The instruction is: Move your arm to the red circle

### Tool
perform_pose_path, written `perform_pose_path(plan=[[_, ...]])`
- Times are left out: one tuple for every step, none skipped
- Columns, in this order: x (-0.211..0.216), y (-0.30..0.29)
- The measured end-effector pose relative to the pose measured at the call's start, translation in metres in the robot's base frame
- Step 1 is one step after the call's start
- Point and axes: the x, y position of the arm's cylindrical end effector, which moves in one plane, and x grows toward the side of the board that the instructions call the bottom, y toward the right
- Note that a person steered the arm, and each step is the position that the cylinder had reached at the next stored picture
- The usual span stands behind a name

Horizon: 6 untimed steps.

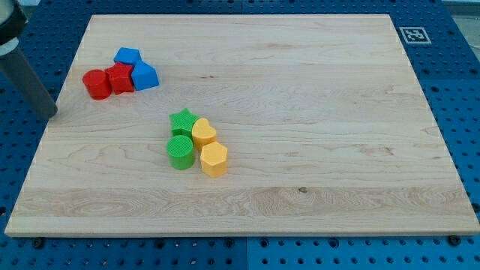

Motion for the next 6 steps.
perform_pose_path(plan=[[0.001,0.0],[-0.028,0.009],[-0.04,0.018],[-0.04,0.026],[-0.042,0.046],[-0.045,0.062]])
